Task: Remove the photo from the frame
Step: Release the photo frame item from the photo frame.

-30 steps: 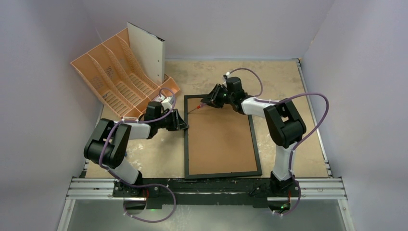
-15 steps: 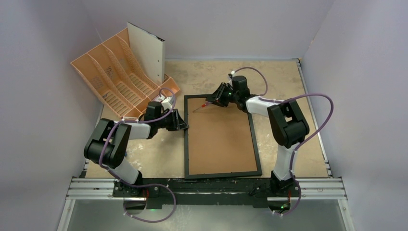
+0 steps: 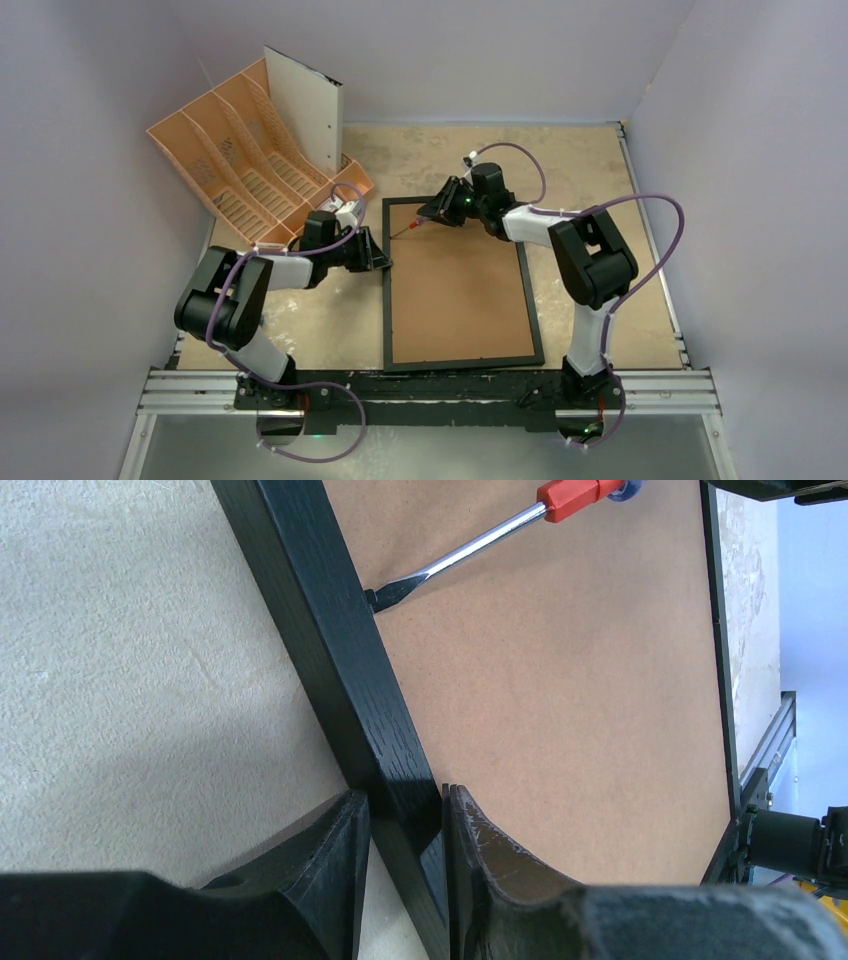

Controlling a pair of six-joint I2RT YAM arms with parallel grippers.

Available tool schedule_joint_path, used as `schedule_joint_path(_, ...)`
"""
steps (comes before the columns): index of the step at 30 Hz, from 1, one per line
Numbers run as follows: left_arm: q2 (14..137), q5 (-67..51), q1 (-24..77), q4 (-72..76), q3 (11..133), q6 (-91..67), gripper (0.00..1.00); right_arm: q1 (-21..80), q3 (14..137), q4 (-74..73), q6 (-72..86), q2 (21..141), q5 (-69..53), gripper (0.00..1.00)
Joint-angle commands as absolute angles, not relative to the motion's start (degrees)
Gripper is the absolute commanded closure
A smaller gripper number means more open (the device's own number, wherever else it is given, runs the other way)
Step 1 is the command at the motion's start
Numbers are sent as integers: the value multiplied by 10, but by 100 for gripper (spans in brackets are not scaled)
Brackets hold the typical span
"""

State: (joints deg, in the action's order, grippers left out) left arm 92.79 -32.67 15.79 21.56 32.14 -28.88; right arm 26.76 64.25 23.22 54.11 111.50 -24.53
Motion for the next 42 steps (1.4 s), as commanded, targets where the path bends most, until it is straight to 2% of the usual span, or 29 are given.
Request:
schedule_joint_path(1, 941, -347, 166, 194, 319, -267, 88, 277, 629, 214, 534, 1136, -236, 100)
schedule_joint_path(8, 939, -346, 166, 195, 315, -266, 88, 268, 633, 186, 519, 1115, -207, 100)
schedule_joint_path(18, 938, -347, 166, 197, 315, -267, 88, 268, 622, 226, 537, 1120, -181, 100)
schedule_joint_path(42, 940, -363, 166, 220, 309, -281, 88, 341, 628, 299, 565, 1142, -187, 100)
